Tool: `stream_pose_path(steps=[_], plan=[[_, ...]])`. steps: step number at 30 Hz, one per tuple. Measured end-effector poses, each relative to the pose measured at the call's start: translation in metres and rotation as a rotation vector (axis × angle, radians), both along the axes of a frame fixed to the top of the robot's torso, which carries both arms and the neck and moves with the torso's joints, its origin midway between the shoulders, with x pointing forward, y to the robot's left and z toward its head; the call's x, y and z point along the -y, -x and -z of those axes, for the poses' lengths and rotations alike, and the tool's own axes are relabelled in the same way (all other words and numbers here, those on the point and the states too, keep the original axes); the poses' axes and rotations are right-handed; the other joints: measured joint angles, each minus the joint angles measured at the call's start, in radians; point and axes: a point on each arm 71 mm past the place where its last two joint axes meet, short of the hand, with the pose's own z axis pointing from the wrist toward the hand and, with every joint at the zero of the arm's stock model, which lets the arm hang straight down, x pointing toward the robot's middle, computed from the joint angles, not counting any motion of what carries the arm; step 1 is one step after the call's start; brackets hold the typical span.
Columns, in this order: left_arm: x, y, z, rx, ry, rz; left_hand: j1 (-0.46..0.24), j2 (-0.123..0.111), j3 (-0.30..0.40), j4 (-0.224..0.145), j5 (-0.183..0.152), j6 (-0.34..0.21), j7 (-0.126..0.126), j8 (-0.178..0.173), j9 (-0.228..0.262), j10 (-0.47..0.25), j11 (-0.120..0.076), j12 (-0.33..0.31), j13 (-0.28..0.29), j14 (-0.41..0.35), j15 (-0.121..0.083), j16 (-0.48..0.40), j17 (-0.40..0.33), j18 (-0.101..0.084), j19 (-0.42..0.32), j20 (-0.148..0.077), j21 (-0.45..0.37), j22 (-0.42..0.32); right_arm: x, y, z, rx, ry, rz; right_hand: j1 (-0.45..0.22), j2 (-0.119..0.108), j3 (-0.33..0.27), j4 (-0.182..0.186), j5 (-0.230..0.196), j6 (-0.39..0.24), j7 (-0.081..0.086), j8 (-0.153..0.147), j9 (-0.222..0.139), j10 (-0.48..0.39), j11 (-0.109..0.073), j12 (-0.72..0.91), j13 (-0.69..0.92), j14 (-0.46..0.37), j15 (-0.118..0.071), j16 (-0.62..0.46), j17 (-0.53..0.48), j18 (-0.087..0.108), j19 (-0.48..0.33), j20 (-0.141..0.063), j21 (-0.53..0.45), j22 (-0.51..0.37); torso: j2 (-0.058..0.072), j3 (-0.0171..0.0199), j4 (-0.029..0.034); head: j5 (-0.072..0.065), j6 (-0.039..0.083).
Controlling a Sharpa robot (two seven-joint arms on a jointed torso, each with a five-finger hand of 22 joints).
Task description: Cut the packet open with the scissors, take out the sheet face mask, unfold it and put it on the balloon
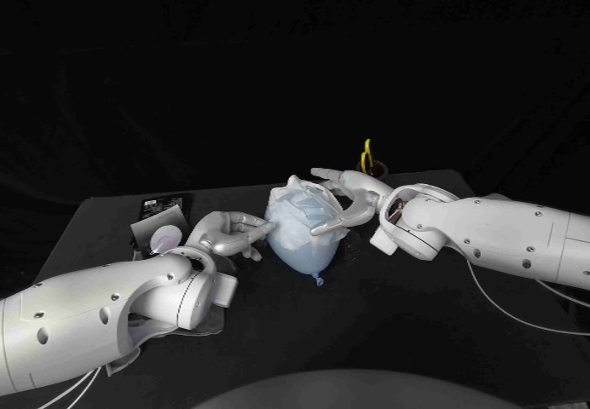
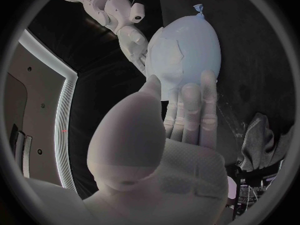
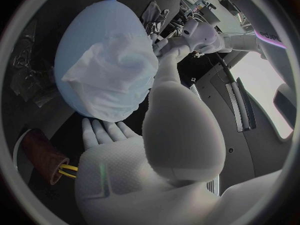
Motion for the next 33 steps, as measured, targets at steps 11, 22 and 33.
stream_pose_path(steps=[11,22,33], plan=[[-0.002,0.000,0.000,0.000,-0.022,-0.017,0.009,-0.009,-0.010,-0.002,0.000,-0.005,0.002,0.000,-0.002,-0.005,0.005,0.005,0.000,0.004,0.004,0.000,-0.011,0.000,0.004,0.003,-0.005,-0.005,-0.002,-0.001,0.003,0.032,0.074,-0.024,0.035,0.003,0.009,0.003,0.000,-0.003,0.003,0.000,0.001,-0.007,0.000,0.004,0.000,-0.004,-0.004,0.000,0.002,0.000,0.000,0.000,0.000,-0.002,0.000,0.0001,0.0000,0.000,-0.005],[0.003,-0.002,0.001,0.007,-0.031,-0.005,0.023,-0.006,-0.012,-0.004,0.000,-0.015,-0.003,0.000,-0.010,-0.023,0.001,0.012,-0.003,-0.005,0.002,0.000,-0.015,-0.005,0.003,0.003,-0.012,-0.010,-0.005,0.001,0.005,0.053,0.122,-0.040,0.056,0.004,0.028,0.000,0.000,0.002,-0.002,0.004,0.006,0.014,-0.003,0.018,0.003,0.012,-0.002,0.000,0.010,0.000,0.000,0.000,0.000,-0.002,0.001,-0.0001,-0.0001,0.004,-0.008],[0.009,-0.003,0.002,0.003,-0.044,0.004,0.038,-0.002,-0.025,-0.003,0.000,-0.043,-0.003,-0.012,-0.030,-0.032,0.010,0.031,-0.007,-0.017,0.009,0.000,-0.015,0.003,0.003,0.003,-0.016,-0.014,-0.006,0.001,0.006,0.062,0.146,-0.041,0.069,0.012,0.044,0.003,0.000,0.009,-0.001,0.008,0.011,0.034,-0.005,0.030,0.007,0.041,-0.002,0.005,0.021,0.000,0.000,0.000,0.000,-0.002,0.000,0.0005,-0.0005,0.005,-0.011]])
